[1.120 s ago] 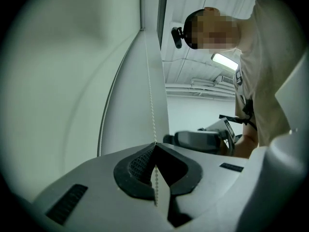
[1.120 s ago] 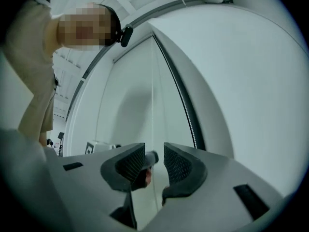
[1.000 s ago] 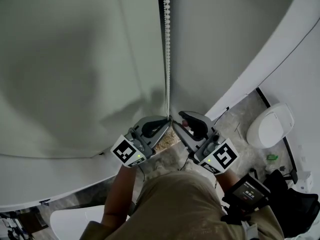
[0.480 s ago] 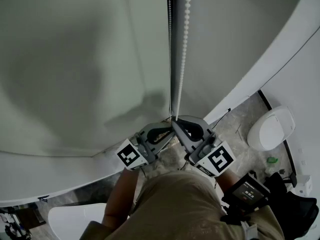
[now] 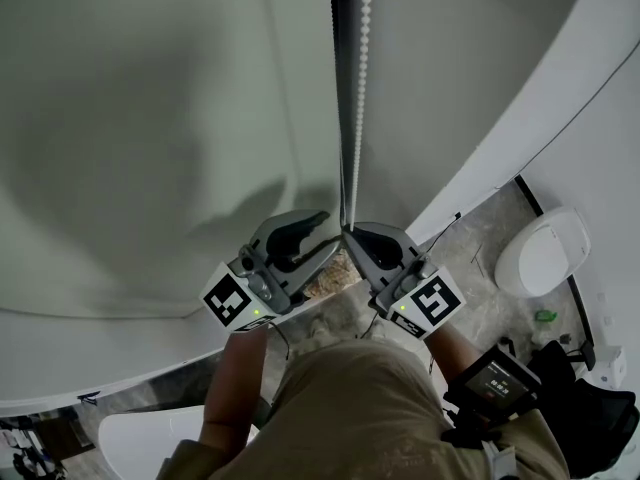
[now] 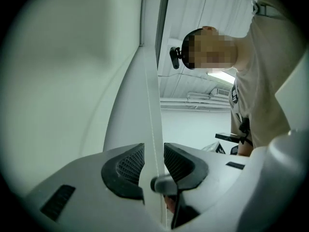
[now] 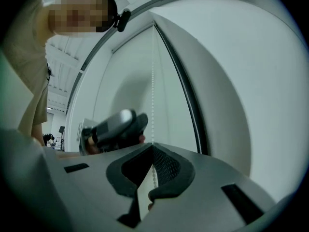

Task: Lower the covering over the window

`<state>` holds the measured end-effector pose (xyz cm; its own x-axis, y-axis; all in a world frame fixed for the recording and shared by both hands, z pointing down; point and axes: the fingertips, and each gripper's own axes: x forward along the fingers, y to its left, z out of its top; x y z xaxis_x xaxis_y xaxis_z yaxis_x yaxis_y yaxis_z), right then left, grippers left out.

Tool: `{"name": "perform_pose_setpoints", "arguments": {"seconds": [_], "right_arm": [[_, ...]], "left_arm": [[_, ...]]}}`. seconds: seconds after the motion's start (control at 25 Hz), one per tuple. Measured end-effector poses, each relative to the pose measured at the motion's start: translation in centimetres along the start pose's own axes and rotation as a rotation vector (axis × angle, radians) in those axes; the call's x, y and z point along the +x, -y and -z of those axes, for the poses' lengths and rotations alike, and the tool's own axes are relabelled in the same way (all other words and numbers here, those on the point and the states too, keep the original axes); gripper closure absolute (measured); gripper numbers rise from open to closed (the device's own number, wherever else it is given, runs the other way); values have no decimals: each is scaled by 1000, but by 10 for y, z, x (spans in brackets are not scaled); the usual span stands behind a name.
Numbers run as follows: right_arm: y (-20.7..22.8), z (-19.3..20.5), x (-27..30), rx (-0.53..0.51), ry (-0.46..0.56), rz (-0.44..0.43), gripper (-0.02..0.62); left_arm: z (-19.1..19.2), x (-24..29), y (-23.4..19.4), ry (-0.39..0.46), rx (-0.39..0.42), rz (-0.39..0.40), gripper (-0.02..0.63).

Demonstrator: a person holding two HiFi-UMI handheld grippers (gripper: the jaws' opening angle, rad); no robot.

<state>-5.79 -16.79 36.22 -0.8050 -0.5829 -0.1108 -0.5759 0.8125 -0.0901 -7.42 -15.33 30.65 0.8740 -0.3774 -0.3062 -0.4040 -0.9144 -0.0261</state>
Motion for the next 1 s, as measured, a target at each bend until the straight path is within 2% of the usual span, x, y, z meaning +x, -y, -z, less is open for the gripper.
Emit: {"name": "perform_pose_setpoints", "arguments": {"seconds": [0.24,0.32,0.44,0.56,0.68,0.8,0.92,1.0], "right_arm": [[-10,22,6,63,-56,-66,584],[-12,26,7,72,-60,-75,584],[-12,44,4,83,-104,-65,584],[-16,56,0,78,-132,-58,584],[-29,43,-2,7,-56,-115,583],[-26,24,-14,13,38,-130,498],[-14,-11,-20,17,123,-113,497],[-15,-29,-17,-7,130,-122,497]], "left_arm": [[-8,28,-3,-65,48,4,488],[-3,29,-5,-81,61,-15,561],[15,23,-6,-130,76,-38,580],[26,10,-6,-87,50,-43,585],[23,-4,-11,-43,10,-75,588],[23,-17,-17,-35,10,-114,589],[40,-22,-9,-107,33,-107,591],[62,-22,2,-161,16,-93,590]]}}
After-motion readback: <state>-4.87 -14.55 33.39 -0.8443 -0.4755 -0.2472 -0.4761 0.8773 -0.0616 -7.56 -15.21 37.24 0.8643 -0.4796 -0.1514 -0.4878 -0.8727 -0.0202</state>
